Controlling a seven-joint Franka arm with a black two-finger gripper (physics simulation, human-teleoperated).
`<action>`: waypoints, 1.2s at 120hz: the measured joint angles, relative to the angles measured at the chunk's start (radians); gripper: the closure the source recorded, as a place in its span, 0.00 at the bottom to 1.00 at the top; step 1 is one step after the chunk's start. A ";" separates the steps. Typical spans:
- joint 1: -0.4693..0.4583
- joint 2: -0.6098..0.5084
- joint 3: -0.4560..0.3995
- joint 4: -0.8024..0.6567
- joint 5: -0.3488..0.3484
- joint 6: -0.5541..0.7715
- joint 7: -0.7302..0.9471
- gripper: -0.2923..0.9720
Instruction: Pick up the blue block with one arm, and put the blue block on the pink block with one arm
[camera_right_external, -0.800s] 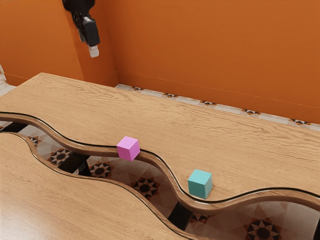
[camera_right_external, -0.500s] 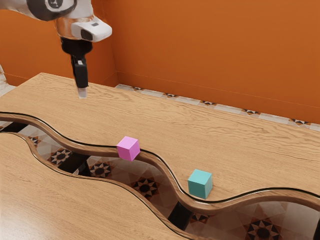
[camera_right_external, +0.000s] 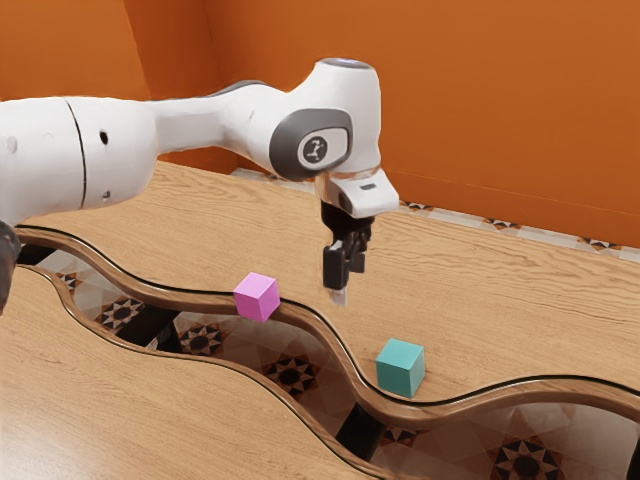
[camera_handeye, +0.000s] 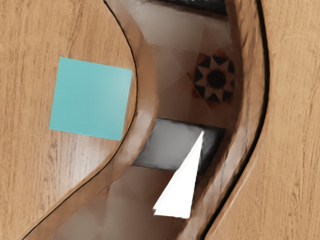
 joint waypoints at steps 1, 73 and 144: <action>-0.002 0.005 0.000 0.002 0.000 0.005 0.004 0.23; -0.038 0.330 0.009 0.141 0.004 0.217 0.172 0.23; -0.030 0.231 0.008 -0.001 0.000 0.296 0.244 0.50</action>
